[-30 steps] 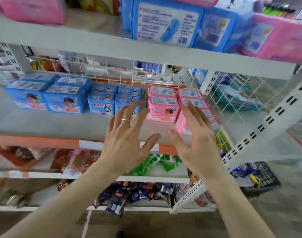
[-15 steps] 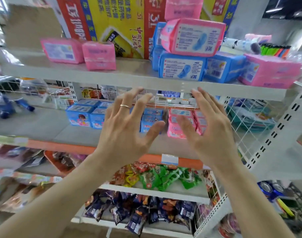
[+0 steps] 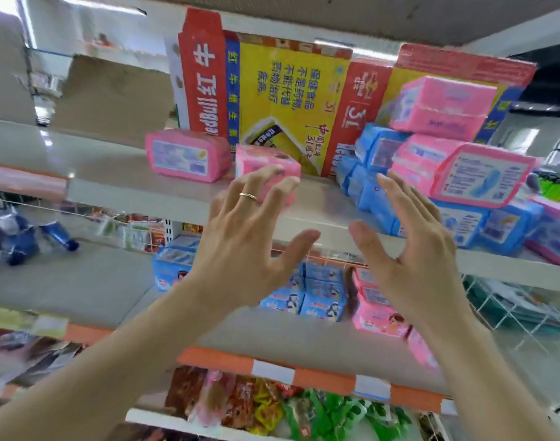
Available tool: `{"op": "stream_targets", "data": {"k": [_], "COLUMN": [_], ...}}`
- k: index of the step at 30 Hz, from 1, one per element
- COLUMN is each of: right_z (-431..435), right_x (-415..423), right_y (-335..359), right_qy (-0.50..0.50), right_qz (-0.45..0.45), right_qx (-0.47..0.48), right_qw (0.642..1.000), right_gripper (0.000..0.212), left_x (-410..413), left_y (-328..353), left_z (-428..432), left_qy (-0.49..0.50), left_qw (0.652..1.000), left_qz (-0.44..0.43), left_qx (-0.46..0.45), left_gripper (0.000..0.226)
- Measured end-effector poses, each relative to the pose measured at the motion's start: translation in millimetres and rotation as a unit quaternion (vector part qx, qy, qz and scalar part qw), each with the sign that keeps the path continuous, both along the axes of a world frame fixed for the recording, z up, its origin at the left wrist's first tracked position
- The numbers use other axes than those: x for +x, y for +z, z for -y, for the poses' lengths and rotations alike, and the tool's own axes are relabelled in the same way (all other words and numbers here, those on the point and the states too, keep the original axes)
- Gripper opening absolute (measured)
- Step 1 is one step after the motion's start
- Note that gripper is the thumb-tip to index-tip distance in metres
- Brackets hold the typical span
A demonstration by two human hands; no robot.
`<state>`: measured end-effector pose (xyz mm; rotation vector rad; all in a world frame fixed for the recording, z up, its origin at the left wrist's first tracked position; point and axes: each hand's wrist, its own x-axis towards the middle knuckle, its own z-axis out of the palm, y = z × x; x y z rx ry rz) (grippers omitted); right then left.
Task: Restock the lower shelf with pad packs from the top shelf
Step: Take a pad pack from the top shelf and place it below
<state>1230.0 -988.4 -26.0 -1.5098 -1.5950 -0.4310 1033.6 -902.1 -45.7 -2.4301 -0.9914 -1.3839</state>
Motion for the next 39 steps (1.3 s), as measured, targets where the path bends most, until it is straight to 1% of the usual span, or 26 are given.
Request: {"op": "stream_targets", "data": {"k": [3, 5, 9, 14, 22, 25, 30, 33, 35, 37, 39], "right_z": [-34, -54, -93, -133, -190, -208, -234, -241, -243, -246, -252], "right_x": [-26, -41, -64, -78, -108, -121, -139, -146, -153, -165, -179], "right_y": [8, 13, 20, 25, 37, 41, 45, 50, 54, 55, 56], "right_qy": [0.019, 0.029, 0.05, 0.075, 0.148, 0.163, 0.126, 0.084, 0.05, 0.037, 0.024], "right_qz": [-0.013, -0.007, 0.006, 0.003, 0.01, 0.013, 0.037, 0.051, 0.066, 0.072, 0.062], "right_qx": [0.003, 0.008, 0.017, -0.01, -0.028, -0.046, -0.09, -0.123, -0.147, -0.161, -0.164], "right_qw": [1.0, 1.0, 0.999, 0.997, 0.989, 0.986, 0.987, 0.987, 0.986, 0.984, 0.984], "right_gripper": [0.073, 0.073, 0.068, 0.067, 0.066, 0.067, 0.067, 0.066, 0.061, 0.052, 0.046], "left_x": [-29, -44, -69, -87, -105, -114, -129, -134, -136, -139, -143], "left_y": [8, 12, 16, 13, 24, 32, 40, 43, 44, 45, 46], "left_z": [-33, -51, -80, -111, -149, -165, -201, -229, -245, -261, -274], "left_qy": [0.017, 0.022, 0.043, 0.084, 0.167, 0.176, 0.161, 0.132, 0.109, 0.094, 0.081], "left_qw": [1.0, 0.999, 0.999, 0.996, 0.985, 0.984, 0.985, 0.989, 0.99, 0.987, 0.981], "left_qz": [0.012, 0.024, 0.011, 0.008, 0.002, 0.008, 0.007, 0.012, 0.005, -0.008, -0.018], "left_qx": [-0.002, -0.01, -0.019, -0.034, -0.032, -0.04, -0.054, -0.07, -0.094, -0.127, -0.174], "left_gripper": [0.068, 0.067, 0.068, 0.07, 0.071, 0.074, 0.072, 0.068, 0.068, 0.071, 0.074]}}
